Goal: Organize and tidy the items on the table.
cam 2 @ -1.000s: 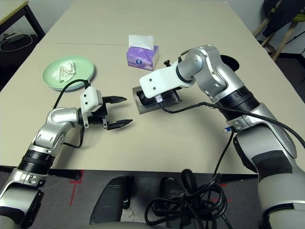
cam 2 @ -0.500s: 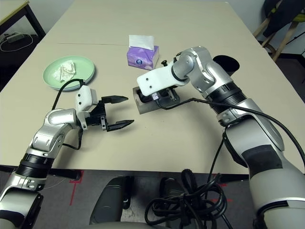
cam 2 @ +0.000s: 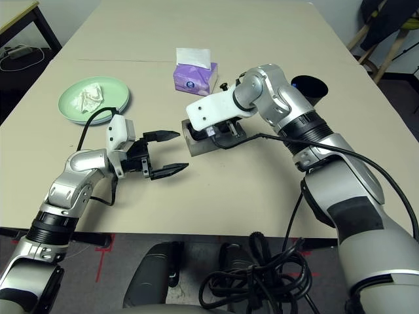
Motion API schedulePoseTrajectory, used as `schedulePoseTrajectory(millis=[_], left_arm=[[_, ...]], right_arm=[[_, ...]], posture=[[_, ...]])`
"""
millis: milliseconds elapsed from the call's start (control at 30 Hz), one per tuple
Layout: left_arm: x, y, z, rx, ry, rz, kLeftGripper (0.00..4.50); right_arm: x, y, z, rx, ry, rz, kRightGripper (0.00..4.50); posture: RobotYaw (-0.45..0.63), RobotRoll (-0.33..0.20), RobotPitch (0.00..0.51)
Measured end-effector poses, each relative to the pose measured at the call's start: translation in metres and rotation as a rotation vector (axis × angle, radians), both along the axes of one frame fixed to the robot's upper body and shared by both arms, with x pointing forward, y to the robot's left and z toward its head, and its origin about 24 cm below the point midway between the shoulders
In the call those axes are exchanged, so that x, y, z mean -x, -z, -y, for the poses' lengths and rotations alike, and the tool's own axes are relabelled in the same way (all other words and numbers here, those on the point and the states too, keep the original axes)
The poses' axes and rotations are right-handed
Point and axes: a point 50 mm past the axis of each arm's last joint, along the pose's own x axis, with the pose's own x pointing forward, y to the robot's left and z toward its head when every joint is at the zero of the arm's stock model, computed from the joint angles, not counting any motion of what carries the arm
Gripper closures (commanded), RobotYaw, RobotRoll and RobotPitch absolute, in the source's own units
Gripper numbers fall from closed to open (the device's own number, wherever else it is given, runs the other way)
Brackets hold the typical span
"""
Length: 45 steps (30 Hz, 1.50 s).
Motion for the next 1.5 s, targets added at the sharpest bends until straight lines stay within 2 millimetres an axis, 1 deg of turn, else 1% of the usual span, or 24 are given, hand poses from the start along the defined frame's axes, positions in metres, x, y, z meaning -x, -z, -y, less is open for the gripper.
schedulePoseTrajectory(millis=[267,800,1500], left_arm=[[0.001,0.0002,0.0003,0.0,-0.007,-0.004,0.0],[0.0012,-0.0004,0.0007,0.0,-0.005,-0.001,0.0],[0.0012,-0.0004,0.0007,0.0,-0.007,0.0,0.0]], right_arm=[[-0.0002,0.0013,-0.0025,0.003,0.003,-0.002,4.15],[-0.0046,0.0061,0.0039,0.003,0.072,-0.033,4.15],[-0.0039,0.0073,0.0035,0.023,0.063,-0.043,4.15]], posture=[[0.25,0.0,0.156],[0.24,0.0,0.155],[0.25,0.0,0.153]])
